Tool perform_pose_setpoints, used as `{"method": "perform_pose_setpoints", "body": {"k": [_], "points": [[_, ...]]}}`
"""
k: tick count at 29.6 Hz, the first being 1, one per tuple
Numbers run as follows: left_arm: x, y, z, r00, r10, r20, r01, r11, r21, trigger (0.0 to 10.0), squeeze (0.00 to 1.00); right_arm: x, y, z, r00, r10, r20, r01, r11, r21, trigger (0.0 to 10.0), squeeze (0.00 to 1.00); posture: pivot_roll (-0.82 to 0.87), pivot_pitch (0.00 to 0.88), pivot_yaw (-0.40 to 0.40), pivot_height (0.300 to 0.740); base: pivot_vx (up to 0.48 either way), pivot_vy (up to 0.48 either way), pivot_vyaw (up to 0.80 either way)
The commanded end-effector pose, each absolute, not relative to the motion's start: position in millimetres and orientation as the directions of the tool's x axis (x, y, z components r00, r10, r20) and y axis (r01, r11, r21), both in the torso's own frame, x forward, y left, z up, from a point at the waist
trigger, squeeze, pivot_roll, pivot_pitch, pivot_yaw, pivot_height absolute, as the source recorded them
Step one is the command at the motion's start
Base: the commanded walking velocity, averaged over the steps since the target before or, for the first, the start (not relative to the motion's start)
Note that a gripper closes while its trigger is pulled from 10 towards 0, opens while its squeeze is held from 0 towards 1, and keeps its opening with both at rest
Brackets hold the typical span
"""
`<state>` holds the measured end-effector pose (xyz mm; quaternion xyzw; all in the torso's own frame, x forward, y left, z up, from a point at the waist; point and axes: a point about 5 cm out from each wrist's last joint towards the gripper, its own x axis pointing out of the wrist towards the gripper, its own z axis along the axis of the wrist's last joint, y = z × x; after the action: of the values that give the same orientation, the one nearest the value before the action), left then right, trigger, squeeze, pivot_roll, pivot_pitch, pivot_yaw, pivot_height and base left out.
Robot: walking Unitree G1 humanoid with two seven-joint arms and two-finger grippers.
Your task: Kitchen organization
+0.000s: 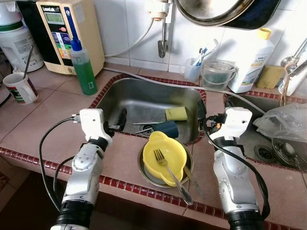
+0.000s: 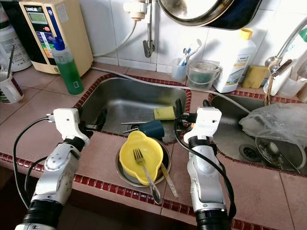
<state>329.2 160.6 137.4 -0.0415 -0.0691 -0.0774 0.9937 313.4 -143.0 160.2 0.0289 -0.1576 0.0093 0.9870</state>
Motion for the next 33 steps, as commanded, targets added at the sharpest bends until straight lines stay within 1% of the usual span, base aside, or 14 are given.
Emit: {"method": "perform_pose_setpoints", "body": {"k": [1,3,4,6,7,9,12,16,19,25,27,33], "points": [[332.2,159.3,140.5,0.977,-0.158,0.147,0.165,0.986,-0.036,10.0,0.00,312.4,-141.6,162.0,0.948,0.006,0.319,-0.026,0.998,0.057,10.0,0.00,-0.12,0.016,0.058,0.740,0.000,0.000,0.00],[332.1,159.5,140.1,0.972,-0.172,0.159,0.180,0.983,-0.040,10.0,0.00,311.6,-141.1,157.3,0.949,0.011,0.315,-0.025,0.999,0.038,10.0,0.00,-0.14,0.000,0.069,0.740,0.000,0.000,0.00],[332.4,160.4,139.8,0.973,-0.174,0.153,0.181,0.983,-0.032,10.0,0.00,311.2,-141.1,156.7,0.950,0.010,0.313,-0.016,1.000,0.017,10.0,0.00,-0.15,0.006,0.075,0.740,0.000,0.000,0.00],[331.4,158.3,138.3,0.972,-0.180,0.151,0.188,0.981,-0.043,10.0,0.00,306.4,-144.4,157.3,0.947,-0.004,0.322,-0.009,0.999,0.038,10.0,0.00,-0.16,0.017,0.080,0.740,0.000,0.000,0.00],[332.0,157.0,137.4,0.973,-0.178,0.146,0.184,0.982,-0.034,10.0,0.00,305.8,-145.7,156.3,0.947,-0.010,0.320,-0.002,0.999,0.036,10.0,0.00,-0.16,0.002,0.084,0.740,0.000,0.000,0.00],[333.9,155.0,138.9,0.974,-0.173,0.147,0.180,0.983,-0.032,10.0,0.00,305.9,-146.4,156.9,0.948,-0.019,0.319,0.007,0.999,0.039,10.0,0.00,-0.17,0.014,0.102,0.740,0.000,0.000,0.00],[337.3,149.6,138.9,0.977,-0.158,0.140,0.162,0.987,-0.016,10.0,0.00,306.9,-145.6,154.3,0.949,-0.023,0.314,0.015,0.999,0.030,10.0,0.00,-0.18,0.002,0.114,0.740,0.000,0.000,0.00],[338.0,141.0,138.6,0.983,-0.130,0.130,0.131,0.991,-0.002,10.0,0.00,310.5,-139.5,154.1,0.952,0.008,0.306,-0.015,1.000,0.022,10.0,0.00,-0.17,0.001,0.113,0.740,0.000,0.000,0.00],[337.1,139.7,137.3,0.982,-0.138,0.129,0.139,0.990,0.002,10.0,0.00,312.4,-138.9,154.3,0.951,0.021,0.307,-0.023,1.000,0.001,10.0,0.00,-0.15,0.000,0.106,0.740,0.000,0.000,0.00],[334.2,145.4,137.9,0.982,-0.118,0.148,0.119,0.993,0.002,10.0,0.00,315.5,-138.3,153.5,0.953,0.025,0.303,-0.028,1.000,0.008,10.0,0.00,-0.13,0.000,0.093,0.740,0.000,0.000,0.00],[332.4,148.4,137.6,0.982,-0.109,0.152,0.110,0.994,-0.003,10.0,0.00,316.9,-135.9,153.0,0.953,0.030,0.301,-0.036,0.999,0.015,10.0,0.00,-0.11,0.000,0.074,0.740,0.000,0.000,0.00],[333.4,154.3,137.8,0.982,-0.102,0.162,0.106,0.994,-0.011,10.0,0.00,323.0,-130.9,155.4,0.950,0.050,0.307,-0.060,0.998,0.024,10.0,0.00,-0.10,0.000,0.057,0.740,0.000,0.000,0.00]]}}
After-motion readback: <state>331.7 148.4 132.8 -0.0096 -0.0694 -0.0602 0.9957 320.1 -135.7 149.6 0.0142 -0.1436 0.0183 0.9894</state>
